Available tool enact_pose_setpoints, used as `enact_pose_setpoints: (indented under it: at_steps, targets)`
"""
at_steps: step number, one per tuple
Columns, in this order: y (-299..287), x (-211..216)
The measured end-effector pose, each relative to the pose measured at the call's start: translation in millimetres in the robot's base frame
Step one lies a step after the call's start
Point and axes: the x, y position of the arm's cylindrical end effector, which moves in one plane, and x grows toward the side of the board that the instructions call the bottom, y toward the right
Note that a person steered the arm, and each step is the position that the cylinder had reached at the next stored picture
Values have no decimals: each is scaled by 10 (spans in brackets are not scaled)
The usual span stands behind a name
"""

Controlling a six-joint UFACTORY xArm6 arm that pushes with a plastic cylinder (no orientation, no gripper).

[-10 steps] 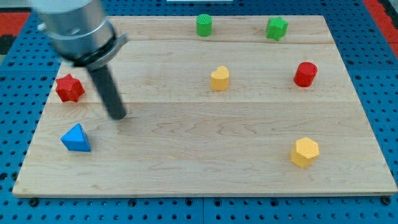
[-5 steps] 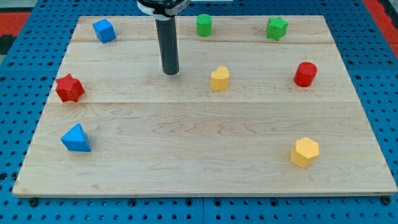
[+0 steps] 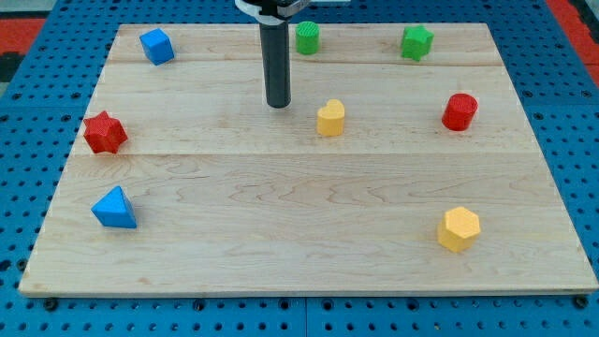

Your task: Slide the yellow heart a bit down

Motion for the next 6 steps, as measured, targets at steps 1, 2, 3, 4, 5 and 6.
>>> enact_pose_setpoints:
  at_steps: [1,2,3,4,5,6]
  targets:
    - [36,-243]
    - [254,-305]
    - [479,-305]
    - [767,-221]
    - [649,42]
    - [88,379]
